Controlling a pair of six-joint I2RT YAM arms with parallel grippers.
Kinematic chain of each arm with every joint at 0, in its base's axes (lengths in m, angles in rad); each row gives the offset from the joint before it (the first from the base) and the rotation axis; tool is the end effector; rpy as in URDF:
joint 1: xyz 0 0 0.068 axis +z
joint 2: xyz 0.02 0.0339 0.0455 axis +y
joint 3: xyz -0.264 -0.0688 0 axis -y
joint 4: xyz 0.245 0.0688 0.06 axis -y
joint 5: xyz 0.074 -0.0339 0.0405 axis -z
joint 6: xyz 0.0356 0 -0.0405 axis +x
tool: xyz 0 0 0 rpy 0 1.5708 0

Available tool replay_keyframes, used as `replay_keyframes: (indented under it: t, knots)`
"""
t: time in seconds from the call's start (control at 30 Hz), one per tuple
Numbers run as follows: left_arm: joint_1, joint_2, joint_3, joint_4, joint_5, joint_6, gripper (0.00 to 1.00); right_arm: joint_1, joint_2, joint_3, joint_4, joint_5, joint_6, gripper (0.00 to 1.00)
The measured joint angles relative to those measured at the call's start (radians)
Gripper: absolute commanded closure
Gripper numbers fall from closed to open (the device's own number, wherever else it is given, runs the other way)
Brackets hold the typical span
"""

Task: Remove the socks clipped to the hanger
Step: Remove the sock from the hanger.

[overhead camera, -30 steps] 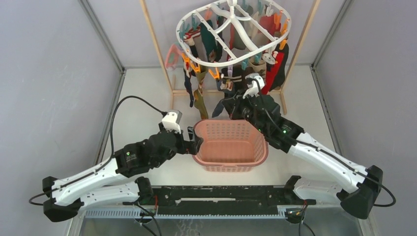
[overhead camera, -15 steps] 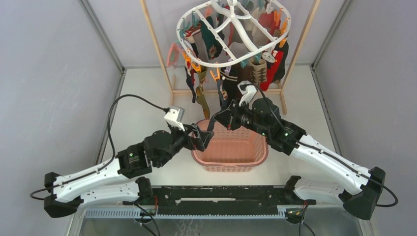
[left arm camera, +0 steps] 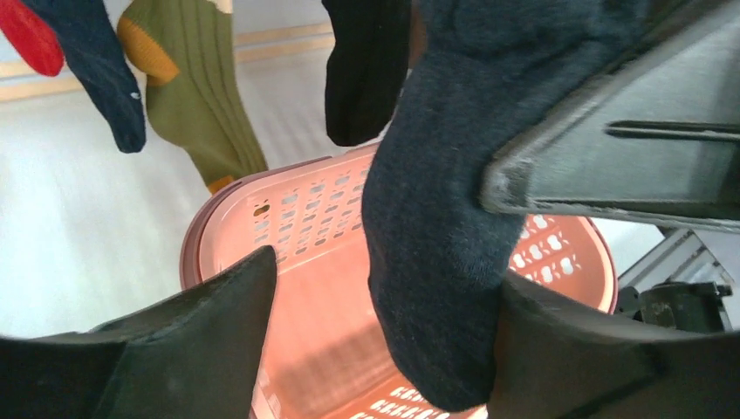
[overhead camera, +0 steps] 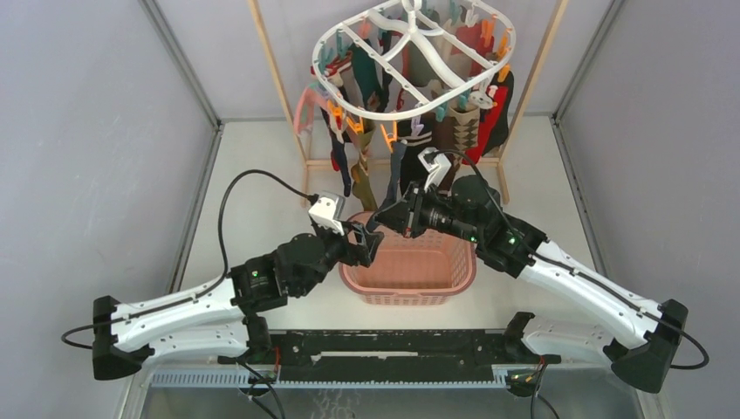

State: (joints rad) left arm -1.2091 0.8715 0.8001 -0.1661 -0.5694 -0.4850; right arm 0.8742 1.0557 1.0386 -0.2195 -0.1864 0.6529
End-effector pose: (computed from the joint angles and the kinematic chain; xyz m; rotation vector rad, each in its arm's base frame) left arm 0.0886 -0.1801 0.3334 0.2470 1.8088 -0.7041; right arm 0.1501 0.1898 0.3735 -0.3642 1.9557 1.2144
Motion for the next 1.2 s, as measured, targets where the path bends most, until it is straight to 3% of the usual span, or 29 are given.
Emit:
replay_keyframes:
  t: [0.07, 0.17, 0.23, 0.33, 0.53, 0.67, 0.73, 0.8, 0.9, 1.03, 1.2]
  knots:
    - [0.000, 0.019, 0.000, 0.011, -0.018, 0.021, 0.51, 0.000, -0.010, 0.000, 0.000, -0.010, 0.008, 0.97]
    - [0.000, 0.053, 0.001, 0.023, -0.035, 0.044, 0.89, 0.000, -0.025, -0.004, -0.001, -0.014, 0.009, 0.92]
    - [0.000, 0.075, 0.003, 0.022, -0.047, 0.055, 0.99, 0.000, -0.029, -0.005, -0.002, -0.013, 0.009, 0.90]
    - [-0.001, 0.098, 0.005, 0.015, -0.069, 0.076, 1.00, -0.005, -0.031, -0.005, -0.013, -0.006, 0.008, 0.85]
    - [-0.002, 0.105, 0.007, -0.006, -0.133, 0.098, 1.00, -0.051, -0.035, -0.010, -0.045, -0.007, 0.003, 0.86]
    - [-0.002, 0.103, 0.007, -0.008, -0.156, 0.111, 1.00, -0.090, -0.043, -0.010, -0.063, -0.013, 0.000, 0.69]
    - [-0.002, 0.103, 0.007, -0.008, -0.163, 0.118, 1.00, -0.108, -0.049, -0.009, -0.078, -0.014, -0.005, 0.80]
    - [-0.002, 0.101, 0.007, -0.008, -0.169, 0.120, 1.00, -0.117, -0.056, -0.009, -0.100, -0.010, -0.019, 0.73]
    - [-0.002, 0.097, 0.007, -0.008, -0.172, 0.122, 1.00, -0.137, -0.069, -0.001, -0.150, 0.002, -0.038, 0.70]
    - [0.000, 0.095, 0.007, -0.008, -0.179, 0.127, 1.00, -0.175, -0.089, 0.013, -0.187, 0.012, -0.063, 0.57]
    - [0.000, 0.093, 0.007, -0.008, -0.180, 0.127, 1.00, -0.205, -0.107, 0.035, -0.196, 0.045, -0.106, 0.53]
